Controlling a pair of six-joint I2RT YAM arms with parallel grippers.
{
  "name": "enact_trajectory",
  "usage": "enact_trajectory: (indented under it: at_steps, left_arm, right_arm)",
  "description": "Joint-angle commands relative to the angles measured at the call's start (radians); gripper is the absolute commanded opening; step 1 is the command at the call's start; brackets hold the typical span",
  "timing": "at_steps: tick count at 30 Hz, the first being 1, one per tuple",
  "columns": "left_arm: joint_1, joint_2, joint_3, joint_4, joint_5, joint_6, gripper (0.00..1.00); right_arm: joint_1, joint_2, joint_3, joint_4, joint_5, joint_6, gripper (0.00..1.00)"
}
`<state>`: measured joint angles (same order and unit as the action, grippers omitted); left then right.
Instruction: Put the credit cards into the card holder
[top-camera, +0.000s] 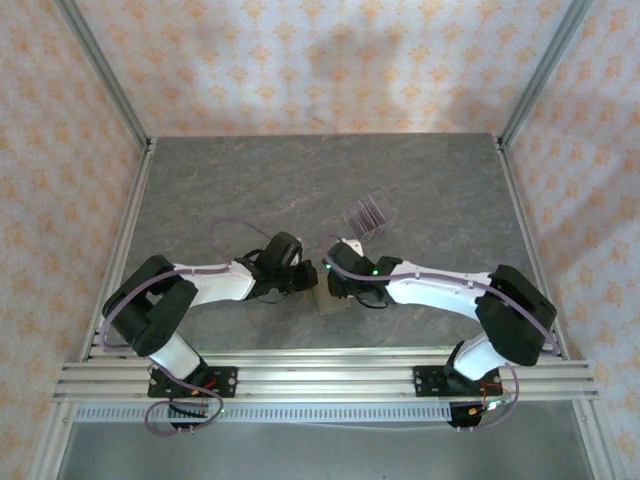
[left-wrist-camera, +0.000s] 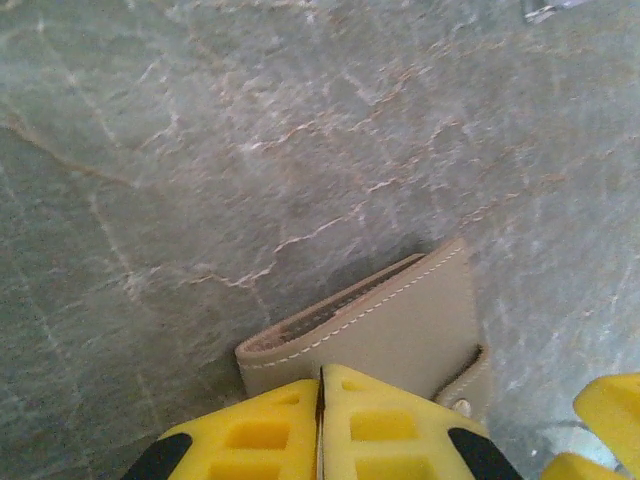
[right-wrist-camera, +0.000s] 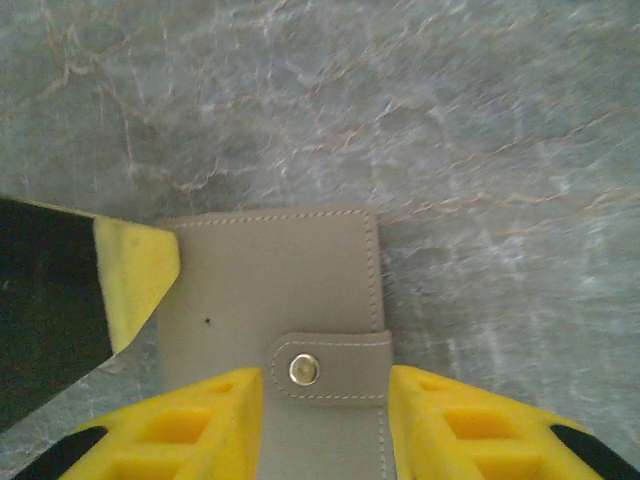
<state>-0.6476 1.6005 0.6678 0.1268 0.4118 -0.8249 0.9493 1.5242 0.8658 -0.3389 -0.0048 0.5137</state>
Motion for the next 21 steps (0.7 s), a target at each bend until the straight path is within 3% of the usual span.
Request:
enact_trajectory:
  at_steps: [1, 14, 21]
  left_arm:
    - [-0.011, 0.016, -0.031, 0.037, -0.019, -0.013, 0.08]
    - [-0.033, 0.033, -0.057, 0.043, -0.058, -0.003, 0.05]
    - [-0.034, 0.024, -0.066, 0.042, -0.067, 0.001, 0.04]
  right_arm:
    - [0.011, 0.047, 0.027, 0.021, -0.008, 0.008, 0.38]
    - [0.070, 0.153, 0.080, -0.048, 0.081, 0.010, 0.42]
    - [0.080, 0.178, 0.078, -0.152, 0.239, 0.093, 0.35]
